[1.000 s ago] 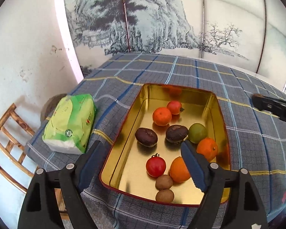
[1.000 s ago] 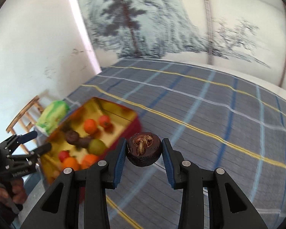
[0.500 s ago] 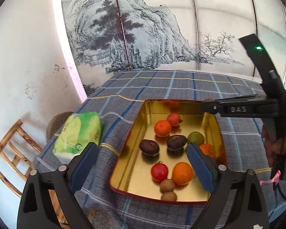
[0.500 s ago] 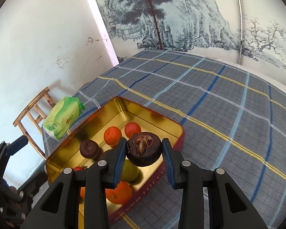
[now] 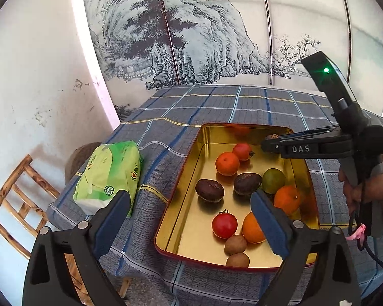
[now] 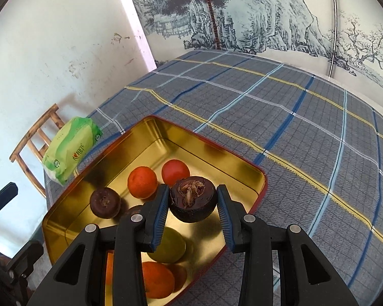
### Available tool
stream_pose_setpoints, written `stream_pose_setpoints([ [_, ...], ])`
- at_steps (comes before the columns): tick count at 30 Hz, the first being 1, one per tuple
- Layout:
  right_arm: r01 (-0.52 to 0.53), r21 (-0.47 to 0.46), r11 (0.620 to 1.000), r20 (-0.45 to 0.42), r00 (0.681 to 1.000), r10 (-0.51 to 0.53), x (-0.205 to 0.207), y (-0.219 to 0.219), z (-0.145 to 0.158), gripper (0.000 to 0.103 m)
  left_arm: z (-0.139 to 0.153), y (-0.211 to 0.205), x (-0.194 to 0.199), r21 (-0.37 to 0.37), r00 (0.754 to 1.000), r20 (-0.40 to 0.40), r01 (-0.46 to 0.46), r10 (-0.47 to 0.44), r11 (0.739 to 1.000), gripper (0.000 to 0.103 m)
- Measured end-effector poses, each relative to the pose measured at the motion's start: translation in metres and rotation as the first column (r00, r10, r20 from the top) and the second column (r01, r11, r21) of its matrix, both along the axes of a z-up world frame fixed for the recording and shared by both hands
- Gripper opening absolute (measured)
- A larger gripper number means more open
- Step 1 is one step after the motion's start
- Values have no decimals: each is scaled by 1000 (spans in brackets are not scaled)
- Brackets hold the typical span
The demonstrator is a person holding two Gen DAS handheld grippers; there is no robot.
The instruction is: Organize fruits
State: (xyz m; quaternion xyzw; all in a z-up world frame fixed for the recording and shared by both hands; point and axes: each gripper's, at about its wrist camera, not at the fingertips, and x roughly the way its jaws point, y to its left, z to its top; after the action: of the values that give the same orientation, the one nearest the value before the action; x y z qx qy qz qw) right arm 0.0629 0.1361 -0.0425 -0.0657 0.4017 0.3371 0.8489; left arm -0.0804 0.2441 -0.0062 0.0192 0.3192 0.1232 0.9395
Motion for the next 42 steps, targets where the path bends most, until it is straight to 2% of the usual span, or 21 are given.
stream_pose_setpoints([
  [16, -13, -41, 999, 16, 1000, 14, 2, 16, -8, 39, -4, 3, 3, 4, 1000, -2, 7, -7, 1000, 102],
  [29, -14, -38, 999, 16, 1000, 14, 1, 21, -9, 40, -8, 2, 6, -2, 1000, -11, 13, -13, 1000, 102],
  [40, -1, 3, 1000, 33, 999, 1, -9, 13, -1, 46, -10, 2, 5, -10, 1000, -24, 10, -11, 1000, 102],
  [42, 2, 9, 1000, 64, 998, -3, -19, 9, 4, 51, -9, 3, 3, -10, 1000, -18, 1, -1, 1000, 102],
])
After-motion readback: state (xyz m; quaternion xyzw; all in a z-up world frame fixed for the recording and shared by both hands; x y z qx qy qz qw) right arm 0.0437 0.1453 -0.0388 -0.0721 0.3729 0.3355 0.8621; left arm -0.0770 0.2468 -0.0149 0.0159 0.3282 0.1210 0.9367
